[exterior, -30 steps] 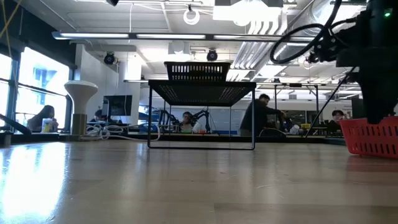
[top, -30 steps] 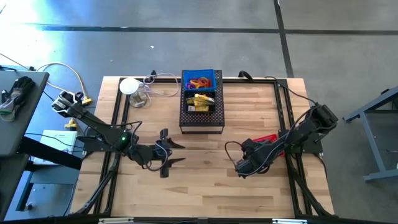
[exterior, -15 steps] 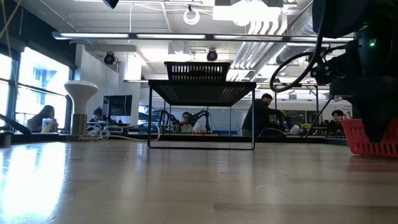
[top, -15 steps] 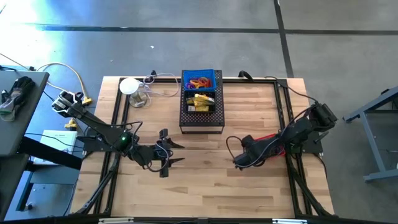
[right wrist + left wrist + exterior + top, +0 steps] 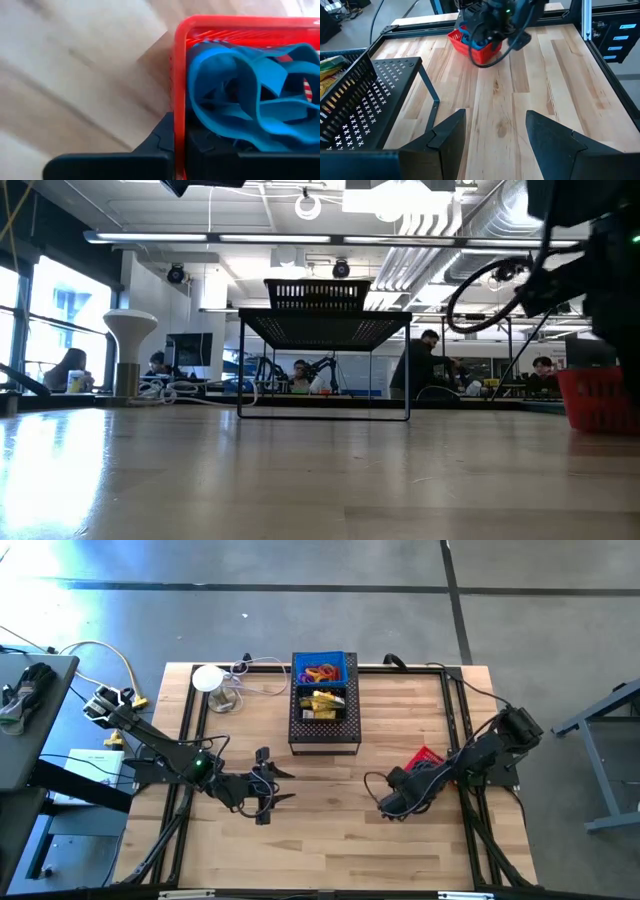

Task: Pick & Place Office Desk Supplies
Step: Put the red bin on the shelf

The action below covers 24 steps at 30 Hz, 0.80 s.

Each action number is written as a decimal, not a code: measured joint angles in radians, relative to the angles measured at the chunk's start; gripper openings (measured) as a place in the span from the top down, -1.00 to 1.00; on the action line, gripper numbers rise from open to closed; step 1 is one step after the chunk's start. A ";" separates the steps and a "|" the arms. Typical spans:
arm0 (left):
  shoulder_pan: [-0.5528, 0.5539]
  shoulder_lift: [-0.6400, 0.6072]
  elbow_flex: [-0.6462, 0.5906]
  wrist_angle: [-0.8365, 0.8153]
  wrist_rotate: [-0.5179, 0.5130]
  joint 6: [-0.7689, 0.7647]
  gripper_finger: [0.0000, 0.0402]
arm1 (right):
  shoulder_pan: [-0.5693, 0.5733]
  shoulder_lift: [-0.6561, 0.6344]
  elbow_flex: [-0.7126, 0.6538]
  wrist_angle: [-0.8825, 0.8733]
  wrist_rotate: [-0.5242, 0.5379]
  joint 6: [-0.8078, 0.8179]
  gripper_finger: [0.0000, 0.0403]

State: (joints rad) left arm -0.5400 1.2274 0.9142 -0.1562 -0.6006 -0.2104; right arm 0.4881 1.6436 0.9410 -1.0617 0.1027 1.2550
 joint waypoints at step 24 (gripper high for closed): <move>0.000 0.000 0.000 -0.001 0.003 -0.051 0.01 | 0.236 0.000 0.418 -0.108 0.212 -0.680 0.98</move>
State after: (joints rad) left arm -0.5399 1.2274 0.9142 -0.1570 -0.5980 -0.2611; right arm 0.7238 1.6436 1.3594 -1.1697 0.3151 0.5751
